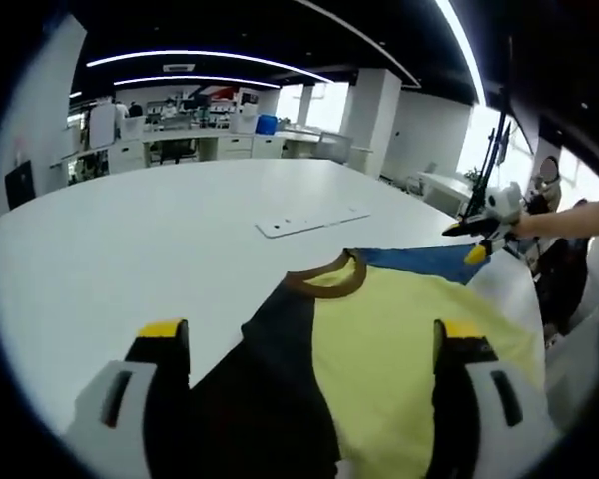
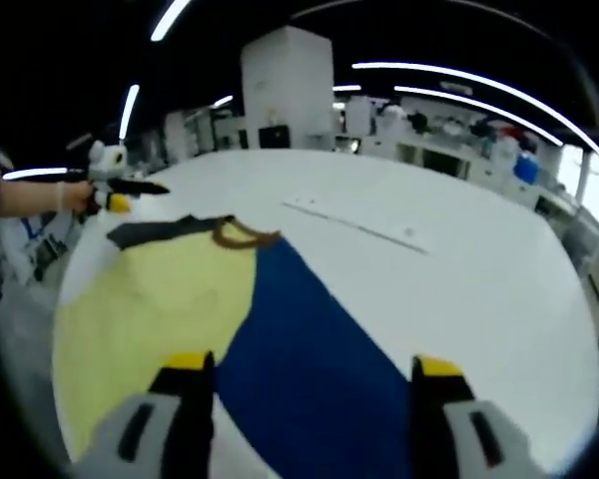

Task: Fold the garment on the visible template until the final outline fits inside the template.

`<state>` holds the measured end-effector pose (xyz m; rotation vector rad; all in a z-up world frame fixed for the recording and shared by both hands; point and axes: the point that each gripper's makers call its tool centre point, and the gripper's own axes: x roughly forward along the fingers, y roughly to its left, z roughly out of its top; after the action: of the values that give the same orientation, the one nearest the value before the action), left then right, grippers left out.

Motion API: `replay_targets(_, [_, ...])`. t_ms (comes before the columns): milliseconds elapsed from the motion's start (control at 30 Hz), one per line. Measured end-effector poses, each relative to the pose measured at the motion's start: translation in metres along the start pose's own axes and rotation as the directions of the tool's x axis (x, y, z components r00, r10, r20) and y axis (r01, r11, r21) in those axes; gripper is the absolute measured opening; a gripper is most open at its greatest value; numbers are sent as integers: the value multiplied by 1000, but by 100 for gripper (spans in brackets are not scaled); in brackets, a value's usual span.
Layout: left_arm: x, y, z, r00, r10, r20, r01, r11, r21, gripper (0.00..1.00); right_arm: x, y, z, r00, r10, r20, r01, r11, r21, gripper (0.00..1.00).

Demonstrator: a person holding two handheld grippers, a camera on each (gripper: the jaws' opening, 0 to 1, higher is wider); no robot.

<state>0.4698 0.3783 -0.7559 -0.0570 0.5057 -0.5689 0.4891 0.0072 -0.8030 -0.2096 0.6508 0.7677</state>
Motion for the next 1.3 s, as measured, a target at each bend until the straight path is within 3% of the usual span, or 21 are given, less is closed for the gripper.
replay_targets(133, [-11,-4,-3,1000,1,6,-1,1000,-1,99,-16,-4,-3,1000,-12,14,11,1000,23,78])
replay_targets(200, [-19,-9,-4,1000,7,8,-7,1000,2,99,-27,-6,-3,999,-24,40,22,999,48,83])
replay_targets(500, [-49,-5,-12,999,35,16,-34,999,-16,98,-70,-23,-13,994,-88,72,81,992,94,80])
replay_targets(667, [-66,-10,-13,998,54,34,-52,998,-34,97,-91,-34,-26,988,-142,68,133,984,120,82])
replay_targets(800, [-76,0,-14,996,73,55,-70,996,-56,97,-105,-41,-38,981,-180,74,166,973,160,78])
replay_targets(967, [-79,0,-20,995,85,57,-80,994,-77,96,-120,-61,-56,964,-260,56,237,935,265,68])
replay_targets(1033, [-81,-5,-22,995,86,57,-81,993,-80,96,-126,-74,-64,954,-293,58,257,905,338,65])
replay_targets(1167, [-87,-2,-26,994,93,58,-87,991,-97,96,-138,-94,-83,929,-369,22,331,858,394,56])
replay_targets(1300, [-90,-5,-31,993,103,56,-96,989,-111,96,-148,-112,-112,905,-423,-49,397,797,455,48])
